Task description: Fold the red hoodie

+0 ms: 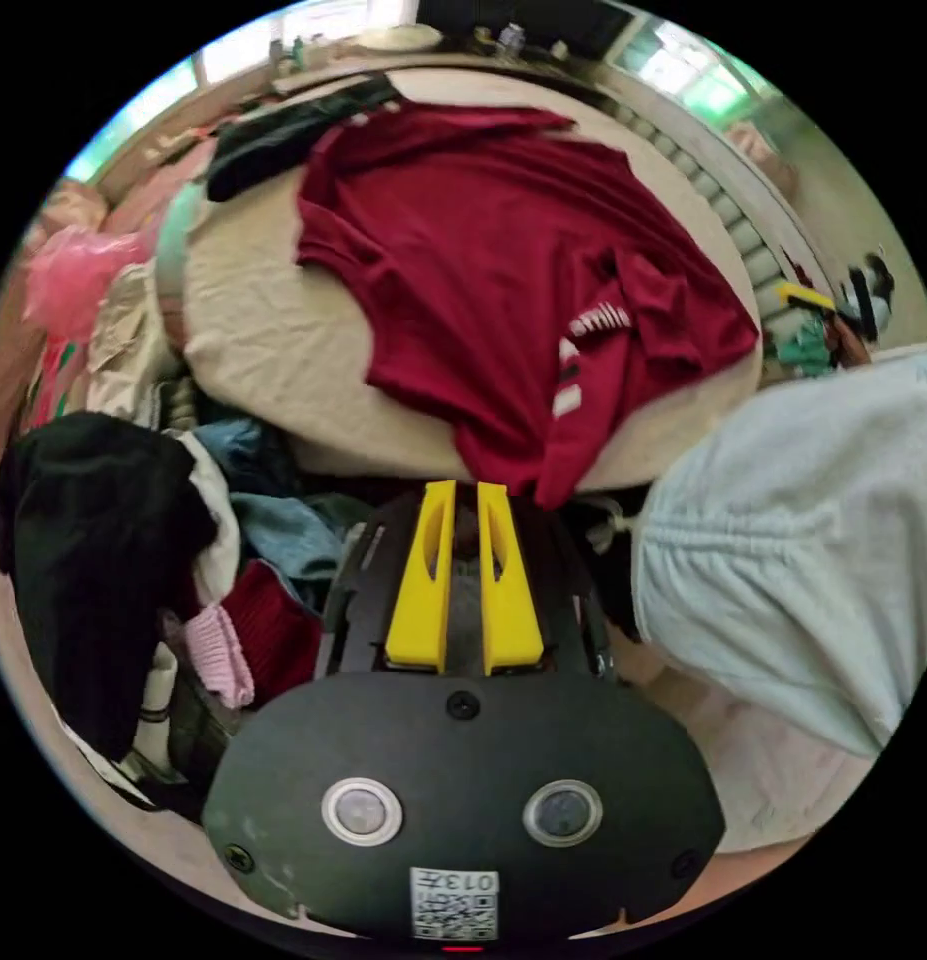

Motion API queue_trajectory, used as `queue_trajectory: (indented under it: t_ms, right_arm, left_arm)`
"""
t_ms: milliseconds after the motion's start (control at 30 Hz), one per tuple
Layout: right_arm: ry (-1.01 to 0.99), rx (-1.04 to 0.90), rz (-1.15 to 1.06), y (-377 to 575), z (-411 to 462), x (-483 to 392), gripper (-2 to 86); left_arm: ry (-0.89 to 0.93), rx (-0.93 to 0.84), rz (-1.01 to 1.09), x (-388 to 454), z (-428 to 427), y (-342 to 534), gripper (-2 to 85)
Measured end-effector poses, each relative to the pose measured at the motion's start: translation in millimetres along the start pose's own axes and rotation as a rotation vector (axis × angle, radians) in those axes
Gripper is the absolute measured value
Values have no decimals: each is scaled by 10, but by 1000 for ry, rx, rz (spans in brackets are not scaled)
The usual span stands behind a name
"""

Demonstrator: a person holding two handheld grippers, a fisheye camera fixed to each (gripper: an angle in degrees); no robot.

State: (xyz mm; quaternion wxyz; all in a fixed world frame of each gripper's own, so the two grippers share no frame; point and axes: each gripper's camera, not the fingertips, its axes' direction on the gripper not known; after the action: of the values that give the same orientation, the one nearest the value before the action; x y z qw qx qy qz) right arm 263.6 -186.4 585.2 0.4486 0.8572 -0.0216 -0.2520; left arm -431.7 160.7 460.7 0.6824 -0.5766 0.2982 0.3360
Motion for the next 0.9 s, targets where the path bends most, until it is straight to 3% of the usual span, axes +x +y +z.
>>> queue_trajectory:
  t_ms: [67, 167, 267, 400, 467, 600, 767, 900]
  right_arm:
    - [-91, 44, -57, -266, 107, -282, 100]
    - [-267, 32, -183, -717, 518, -822, 109]
    - [-307, -38, -263, -1034, 940, -1246, 101]
    - [-256, -175, -301, -1177, 1247, -1500, 24]
    - [-269, -143, -333, -1129, 1021, -1474, 17]
    - [-410, 100, -291, -773, 209, -989, 10]
    - [-210, -53, -1, -410, 460, -237, 11]
    - [-229, 16, -38, -296, 340, -248, 11]
  left_arm:
    - [3, 90, -88, -121, -12, -127, 54]
    - [-50, 54, -77, -83, 207, -458, 44]
    - [-70, 2, 25, 72, 408, -709, 20]
    - [-115, -50, 66, 98, 549, -718, 4]
    - [-93, -72, 4, -39, 520, -607, 0]
    - [-71, -40, -16, -149, 472, -406, -2]
    - [-41, -54, -26, -231, 423, -366, 1]
    - [-117, -25, 0, -179, 217, -300, 17]
